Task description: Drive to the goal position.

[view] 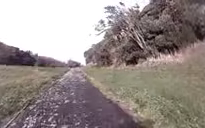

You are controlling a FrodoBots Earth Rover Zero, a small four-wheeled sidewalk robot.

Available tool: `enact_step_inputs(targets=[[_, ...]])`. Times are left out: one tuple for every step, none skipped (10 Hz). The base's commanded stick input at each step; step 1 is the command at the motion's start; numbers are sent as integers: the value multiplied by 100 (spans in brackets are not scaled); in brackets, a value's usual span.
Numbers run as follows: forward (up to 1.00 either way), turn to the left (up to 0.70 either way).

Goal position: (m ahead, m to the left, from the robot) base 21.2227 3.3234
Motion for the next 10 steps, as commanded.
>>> enact_step_inputs(targets=[[100, 0], [100, 0], [100, 0], [100, 0], [100, 0], [100, 40], [100, 40], [100, 40], [100, 40], [100, 40]])
